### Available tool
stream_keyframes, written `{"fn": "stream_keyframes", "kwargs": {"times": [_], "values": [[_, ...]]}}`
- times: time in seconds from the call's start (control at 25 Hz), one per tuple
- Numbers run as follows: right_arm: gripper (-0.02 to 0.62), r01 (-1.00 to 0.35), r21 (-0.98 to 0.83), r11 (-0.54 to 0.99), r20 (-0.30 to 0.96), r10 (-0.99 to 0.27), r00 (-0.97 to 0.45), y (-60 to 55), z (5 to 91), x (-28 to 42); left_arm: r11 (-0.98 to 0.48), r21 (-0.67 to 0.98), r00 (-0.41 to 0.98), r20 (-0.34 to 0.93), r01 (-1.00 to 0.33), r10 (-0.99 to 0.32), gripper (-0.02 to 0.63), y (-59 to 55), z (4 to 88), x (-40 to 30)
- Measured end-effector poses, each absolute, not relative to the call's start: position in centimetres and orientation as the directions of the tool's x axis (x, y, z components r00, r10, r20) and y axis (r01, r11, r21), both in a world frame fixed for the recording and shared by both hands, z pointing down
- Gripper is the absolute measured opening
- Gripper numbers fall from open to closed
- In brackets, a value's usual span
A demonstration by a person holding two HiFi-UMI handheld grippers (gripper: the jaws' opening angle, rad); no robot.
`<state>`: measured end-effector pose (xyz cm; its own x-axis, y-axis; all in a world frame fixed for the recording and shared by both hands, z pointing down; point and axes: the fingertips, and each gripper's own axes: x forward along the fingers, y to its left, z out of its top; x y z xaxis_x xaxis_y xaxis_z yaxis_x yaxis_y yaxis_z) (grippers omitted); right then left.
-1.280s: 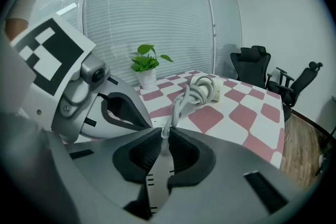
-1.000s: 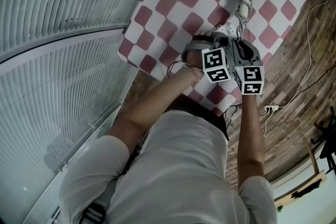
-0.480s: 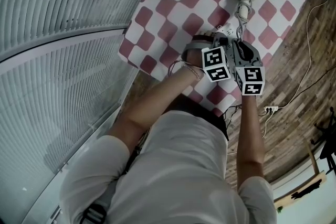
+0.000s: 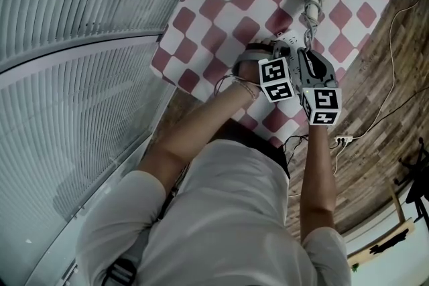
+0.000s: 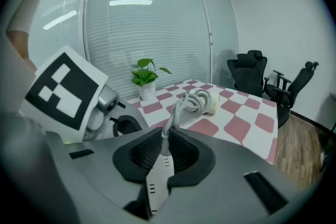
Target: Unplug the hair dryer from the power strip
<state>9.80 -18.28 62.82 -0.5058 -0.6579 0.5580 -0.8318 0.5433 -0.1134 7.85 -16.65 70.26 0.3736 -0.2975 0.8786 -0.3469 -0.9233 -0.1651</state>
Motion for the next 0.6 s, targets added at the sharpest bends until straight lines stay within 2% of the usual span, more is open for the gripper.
{"fn": "stream_keyframes", "kwargs": {"times": [0.6], "values": [[0.064,-0.832,-0.108,0.544,0.577,-0.647,-0.498,-18.70,62.51,10.05,-0.923,-0.141,0.366,0.888,-0.359,-0.278,0.029,-16.51,70.33,7.78]]}}
